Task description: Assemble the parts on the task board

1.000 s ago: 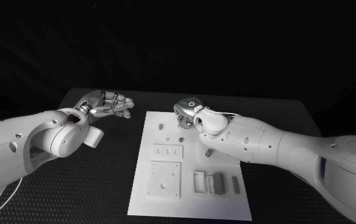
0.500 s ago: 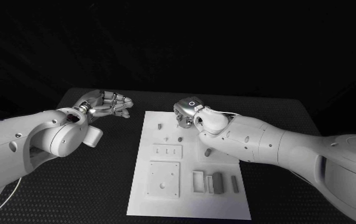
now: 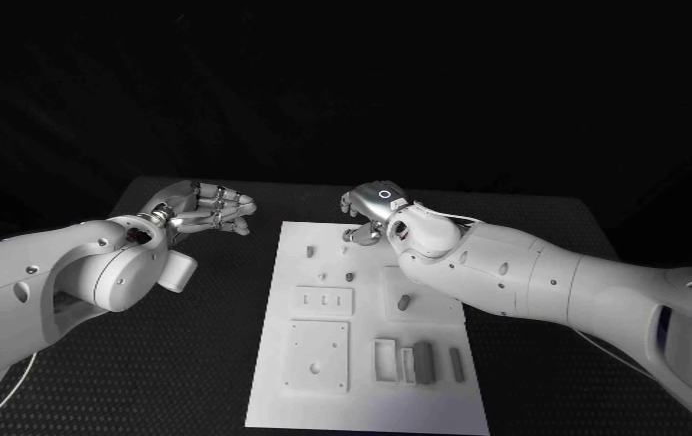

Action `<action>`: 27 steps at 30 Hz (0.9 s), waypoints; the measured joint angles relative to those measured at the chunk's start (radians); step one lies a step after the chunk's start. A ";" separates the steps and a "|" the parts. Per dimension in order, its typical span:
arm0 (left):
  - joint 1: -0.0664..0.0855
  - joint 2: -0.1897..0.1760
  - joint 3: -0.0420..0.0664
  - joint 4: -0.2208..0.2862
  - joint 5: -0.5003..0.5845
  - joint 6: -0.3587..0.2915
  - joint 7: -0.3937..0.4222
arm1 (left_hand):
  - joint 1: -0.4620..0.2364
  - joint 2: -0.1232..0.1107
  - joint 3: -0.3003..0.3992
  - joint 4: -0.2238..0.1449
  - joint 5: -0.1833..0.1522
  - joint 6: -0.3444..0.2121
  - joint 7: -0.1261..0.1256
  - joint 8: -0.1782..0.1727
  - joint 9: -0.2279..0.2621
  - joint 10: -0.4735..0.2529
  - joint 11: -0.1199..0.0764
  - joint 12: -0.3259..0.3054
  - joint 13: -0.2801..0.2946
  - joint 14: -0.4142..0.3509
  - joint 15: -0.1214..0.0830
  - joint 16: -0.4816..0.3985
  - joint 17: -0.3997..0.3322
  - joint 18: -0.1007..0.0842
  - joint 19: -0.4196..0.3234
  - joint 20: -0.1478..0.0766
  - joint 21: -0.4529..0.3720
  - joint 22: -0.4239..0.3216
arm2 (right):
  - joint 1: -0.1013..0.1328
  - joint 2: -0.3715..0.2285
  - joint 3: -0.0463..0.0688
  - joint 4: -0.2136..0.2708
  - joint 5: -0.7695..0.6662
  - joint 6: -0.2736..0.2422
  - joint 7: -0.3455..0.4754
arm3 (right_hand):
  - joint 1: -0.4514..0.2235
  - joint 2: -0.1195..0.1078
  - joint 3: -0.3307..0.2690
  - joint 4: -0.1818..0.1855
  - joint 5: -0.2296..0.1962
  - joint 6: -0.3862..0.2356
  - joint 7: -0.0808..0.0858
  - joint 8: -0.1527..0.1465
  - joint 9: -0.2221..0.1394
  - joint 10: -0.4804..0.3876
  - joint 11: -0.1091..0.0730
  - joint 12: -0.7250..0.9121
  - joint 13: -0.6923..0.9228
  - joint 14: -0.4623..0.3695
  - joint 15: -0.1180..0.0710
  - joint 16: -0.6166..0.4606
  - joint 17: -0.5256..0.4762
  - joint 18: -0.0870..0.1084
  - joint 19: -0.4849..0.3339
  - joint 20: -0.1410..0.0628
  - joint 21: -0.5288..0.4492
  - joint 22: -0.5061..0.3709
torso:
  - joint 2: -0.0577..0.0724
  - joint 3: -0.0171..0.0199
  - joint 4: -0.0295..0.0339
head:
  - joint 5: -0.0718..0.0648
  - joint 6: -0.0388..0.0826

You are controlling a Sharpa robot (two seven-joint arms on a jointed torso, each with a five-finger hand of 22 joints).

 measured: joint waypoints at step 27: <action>-0.007 0.016 -0.003 -0.040 0.001 0.001 0.003 | 0.000 0.000 0.000 0.000 0.000 0.000 0.000 0.000 0.000 -0.001 -0.001 0.000 -0.001 0.003 0.003 0.000 0.002 -0.007 0.000 0.000 0.000 0.001 | 0.026 -0.218 0.076 0.138 0.081 0.171 0.021 | 0.006 -0.014 0.007 0.029 0.000 -0.057 -0.015 -0.014 -0.017 -0.018 0.014 0.003 -0.012 0.008 0.012 0.032 -0.006 -0.002 0.024 -0.013 0.006 0.000 | -0.006 0.0165 -0.0298 | 0.009 0.023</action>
